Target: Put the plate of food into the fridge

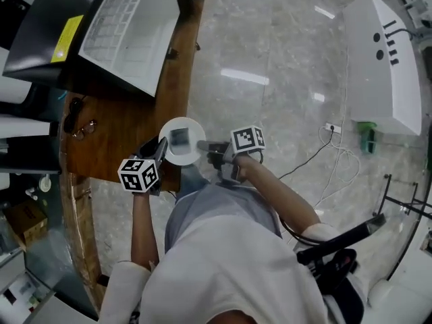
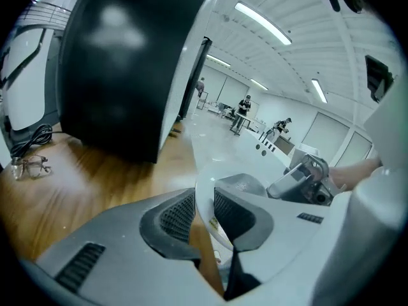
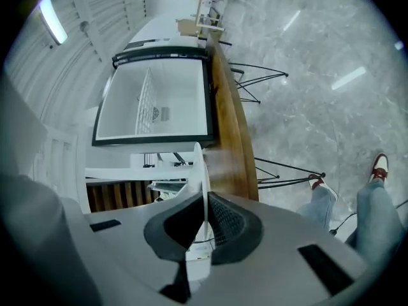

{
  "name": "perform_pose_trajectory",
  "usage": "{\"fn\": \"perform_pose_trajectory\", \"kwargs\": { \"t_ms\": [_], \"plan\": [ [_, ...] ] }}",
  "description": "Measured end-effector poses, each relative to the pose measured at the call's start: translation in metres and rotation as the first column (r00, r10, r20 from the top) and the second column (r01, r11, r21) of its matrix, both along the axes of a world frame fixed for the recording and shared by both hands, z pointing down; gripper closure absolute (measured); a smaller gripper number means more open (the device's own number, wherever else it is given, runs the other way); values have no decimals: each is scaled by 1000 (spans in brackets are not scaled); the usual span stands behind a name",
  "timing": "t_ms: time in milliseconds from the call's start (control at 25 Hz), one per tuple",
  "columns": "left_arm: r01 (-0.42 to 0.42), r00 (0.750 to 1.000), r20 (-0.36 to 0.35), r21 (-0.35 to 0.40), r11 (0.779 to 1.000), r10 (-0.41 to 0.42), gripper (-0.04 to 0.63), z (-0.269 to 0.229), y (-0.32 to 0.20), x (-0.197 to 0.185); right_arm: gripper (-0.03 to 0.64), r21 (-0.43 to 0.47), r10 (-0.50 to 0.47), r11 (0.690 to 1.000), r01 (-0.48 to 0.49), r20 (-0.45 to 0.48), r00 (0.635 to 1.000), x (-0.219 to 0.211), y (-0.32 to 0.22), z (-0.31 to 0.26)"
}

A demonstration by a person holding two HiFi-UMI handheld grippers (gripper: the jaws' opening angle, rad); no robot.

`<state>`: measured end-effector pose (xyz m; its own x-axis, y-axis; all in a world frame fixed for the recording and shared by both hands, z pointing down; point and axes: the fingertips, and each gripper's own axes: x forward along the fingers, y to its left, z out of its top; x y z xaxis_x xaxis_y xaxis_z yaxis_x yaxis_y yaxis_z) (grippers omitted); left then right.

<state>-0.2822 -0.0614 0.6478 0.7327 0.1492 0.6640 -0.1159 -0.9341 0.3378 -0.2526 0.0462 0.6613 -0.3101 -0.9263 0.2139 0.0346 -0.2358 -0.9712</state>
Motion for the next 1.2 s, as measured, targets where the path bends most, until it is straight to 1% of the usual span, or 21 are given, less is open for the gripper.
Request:
{"fn": "perform_pose_trajectory", "kwargs": {
  "t_ms": [160,320,480,560,640,760,880,1080,1200],
  "plan": [
    [-16,1000,-19,-1,1000,16,489,-7,70,43,589,0,26,1000,-26,-17,1000,38,71,-12],
    [-11,999,-48,-13,1000,11,489,-16,123,75,589,11,55,998,-55,-10,998,70,125,-20],
    [-45,997,-61,10,999,46,489,-32,181,131,589,21,76,997,-76,-4,997,122,183,-36],
    [-55,996,-69,10,998,56,489,-44,200,155,589,25,91,996,-91,11,996,144,202,-46],
    [-50,995,-84,7,999,51,489,-56,209,170,589,32,102,994,-102,12,995,160,211,-57],
    [-49,994,-98,9,999,50,489,-70,217,184,589,41,98,994,-97,-6,995,173,219,-72],
    [-48,992,-115,21,999,50,489,-83,217,202,589,56,94,994,-94,-1,996,191,219,-82],
    [-44,987,-151,72,996,55,489,-101,200,253,589,83,98,992,-99,15,995,239,203,-94],
    [-21,982,-188,72,997,35,489,-109,183,290,589,93,80,993,-79,-11,997,279,185,-102]
  ]
}}
